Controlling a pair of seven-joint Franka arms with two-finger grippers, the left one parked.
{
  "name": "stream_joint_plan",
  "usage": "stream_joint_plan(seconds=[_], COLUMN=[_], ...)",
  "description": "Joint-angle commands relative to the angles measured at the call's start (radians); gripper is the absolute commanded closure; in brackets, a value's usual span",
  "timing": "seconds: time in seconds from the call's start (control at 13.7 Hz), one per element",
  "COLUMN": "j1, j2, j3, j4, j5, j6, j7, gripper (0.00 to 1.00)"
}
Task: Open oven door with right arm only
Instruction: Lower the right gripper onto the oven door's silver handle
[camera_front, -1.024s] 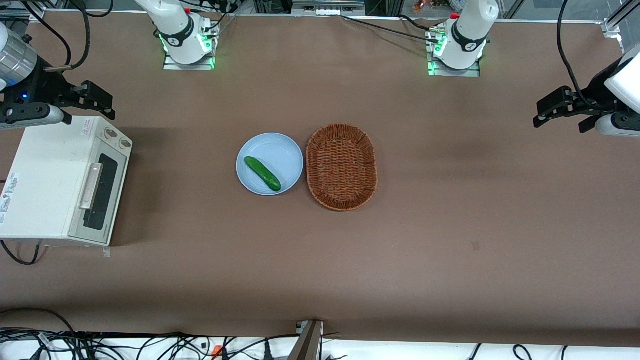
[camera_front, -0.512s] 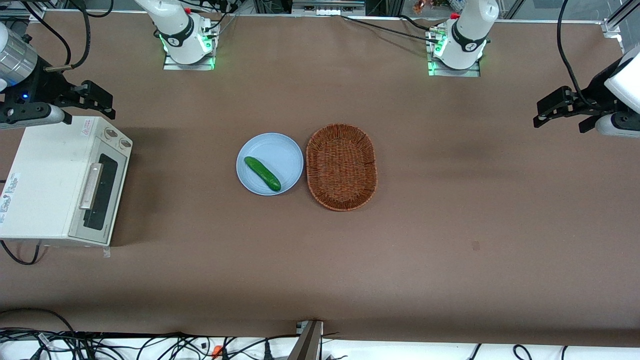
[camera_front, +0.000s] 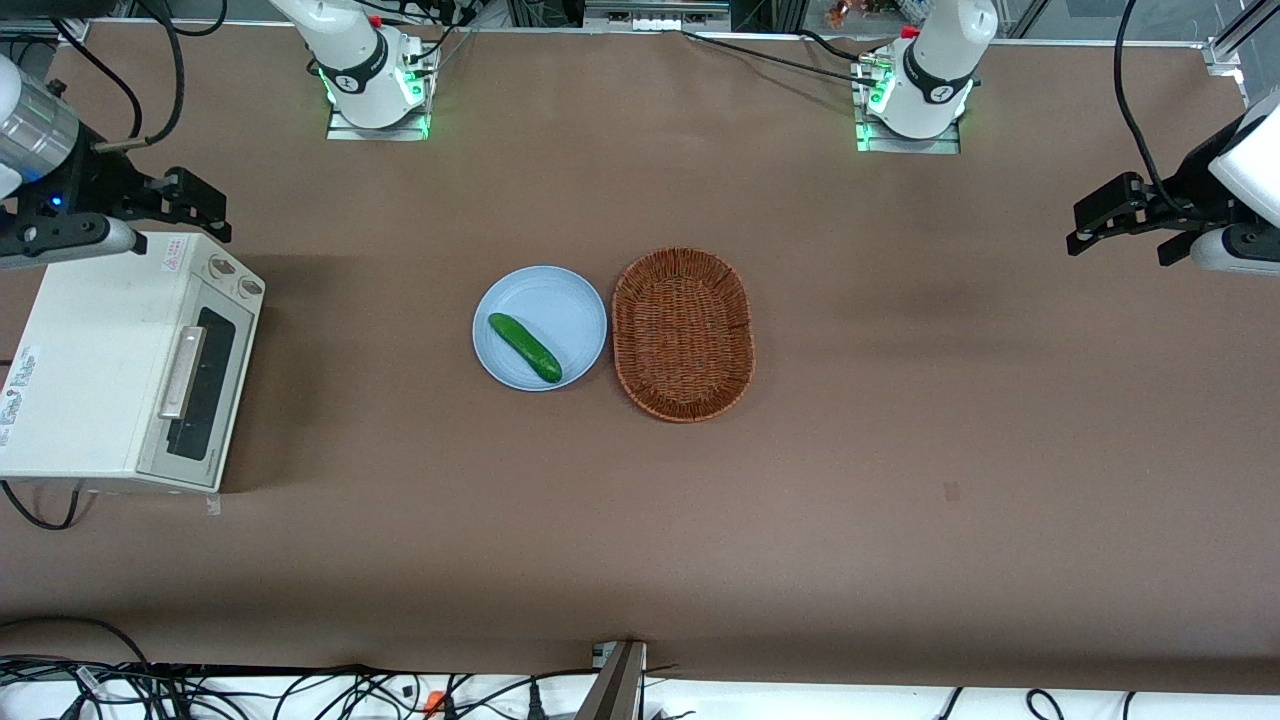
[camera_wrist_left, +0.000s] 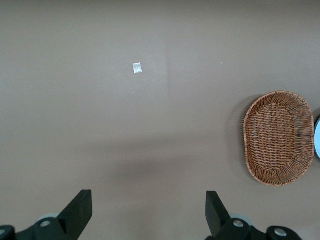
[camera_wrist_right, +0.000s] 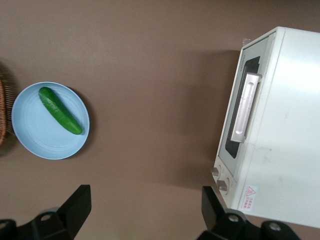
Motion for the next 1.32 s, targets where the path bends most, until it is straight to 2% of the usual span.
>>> stream_joint_plan(seconds=[0.0, 0.22, 0.37, 0.66, 1.24], j1=[-0.018, -0.032, -0.035, -0.035, -0.051], j2=[0.079, 0.185, 0.242, 0.311, 0.358], j3=[-0.011, -0.071, -0.114, -0.144, -0.157], j4=[-0.027, -0.050, -0.052, -0.052, -0.091], j5=[-0.062, -0.088, -0.100, -0.120, -0.134], j6=[0.090, 0.212, 0.275, 0.356, 0.434], j7=[-0.043, -0.096, -0.151, -0.159, -0.159], gripper=[0.24, 0.75, 1.00, 1.00, 1.00])
